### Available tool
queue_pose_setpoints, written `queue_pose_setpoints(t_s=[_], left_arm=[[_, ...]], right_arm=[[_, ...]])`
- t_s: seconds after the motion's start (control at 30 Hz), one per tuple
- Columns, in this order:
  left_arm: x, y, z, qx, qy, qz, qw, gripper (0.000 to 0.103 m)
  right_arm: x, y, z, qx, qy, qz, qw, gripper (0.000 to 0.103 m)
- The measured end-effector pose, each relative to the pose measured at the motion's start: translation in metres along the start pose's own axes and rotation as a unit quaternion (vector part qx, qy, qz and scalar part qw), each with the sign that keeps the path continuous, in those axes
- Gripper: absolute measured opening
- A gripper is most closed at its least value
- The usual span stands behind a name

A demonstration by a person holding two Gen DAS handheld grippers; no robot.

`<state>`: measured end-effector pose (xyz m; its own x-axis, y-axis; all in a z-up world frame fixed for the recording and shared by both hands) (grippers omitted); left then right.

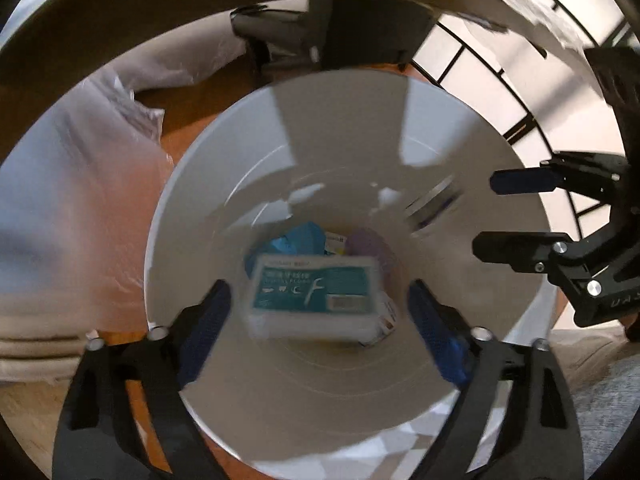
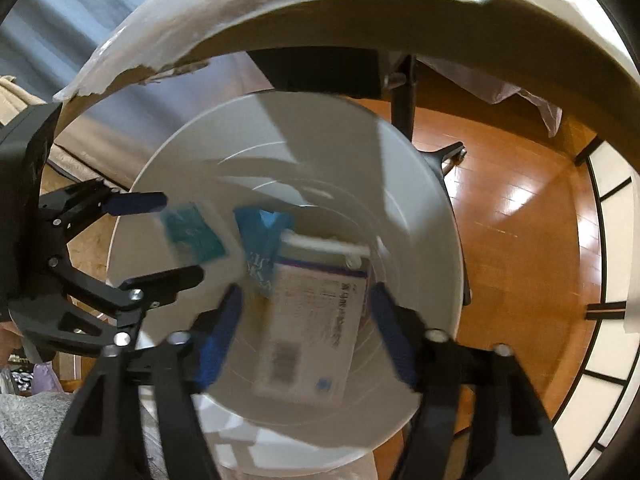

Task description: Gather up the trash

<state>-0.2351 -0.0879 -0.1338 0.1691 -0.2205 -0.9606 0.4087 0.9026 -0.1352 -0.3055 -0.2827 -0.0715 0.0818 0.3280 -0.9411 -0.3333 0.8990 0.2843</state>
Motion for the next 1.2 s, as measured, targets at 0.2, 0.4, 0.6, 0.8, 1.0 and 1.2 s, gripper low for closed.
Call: queue_pose_setpoints(t_s=[0.2, 0.4, 0.6, 0.8, 1.0, 1.2], left_arm=[[-0.061, -0.008, 0.001, 0.012, -0.043, -0.019, 0.9988, 0.096], [-0.174, 0.012, 0.048, 0.001, -0.216, -0.001, 0.9764, 0.102], [-0.160, 0.094, 0.130, -0.081, -0.254, 0.064, 0.9617, 0.102], [-0.119, 0.165, 0.190, -0.136, -0.224, 0.092, 0.9607, 0.102], [-0.095, 0.198, 0.210, -0.166, -0.190, 0.110, 0.9615, 0.102], [-0.093, 0.192, 0.213, -0.169, -0.173, 0.145, 0.9595, 0.102]], right_arm=[[-0.055, 0.007, -0.001, -0.003, -0.034, 0.012, 0.999, 0.071], [-0.152, -0.005, 0.047, -0.015, -0.191, -0.042, 0.981, 0.098], [-0.150, -0.090, 0.136, 0.054, -0.222, -0.134, 0.964, 0.098], [-0.126, -0.170, 0.190, 0.103, -0.198, -0.197, 0.955, 0.098], [-0.119, -0.211, 0.210, 0.114, -0.192, -0.202, 0.954, 0.098], [-0.122, -0.211, 0.207, 0.113, -0.192, -0.202, 0.954, 0.099]])
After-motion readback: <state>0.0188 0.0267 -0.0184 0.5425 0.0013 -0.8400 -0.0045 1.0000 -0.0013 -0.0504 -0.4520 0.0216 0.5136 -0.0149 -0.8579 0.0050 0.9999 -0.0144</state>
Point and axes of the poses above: each gripper's, at about its wrist camera, not at the fingertips, and x roughly the way its jaws point, y to its left, z to its top, the point moved 3 cm from there along x, roughly the way its jaws point, and after that the axes turned 2 degrees about y, right-handed, at the moved point
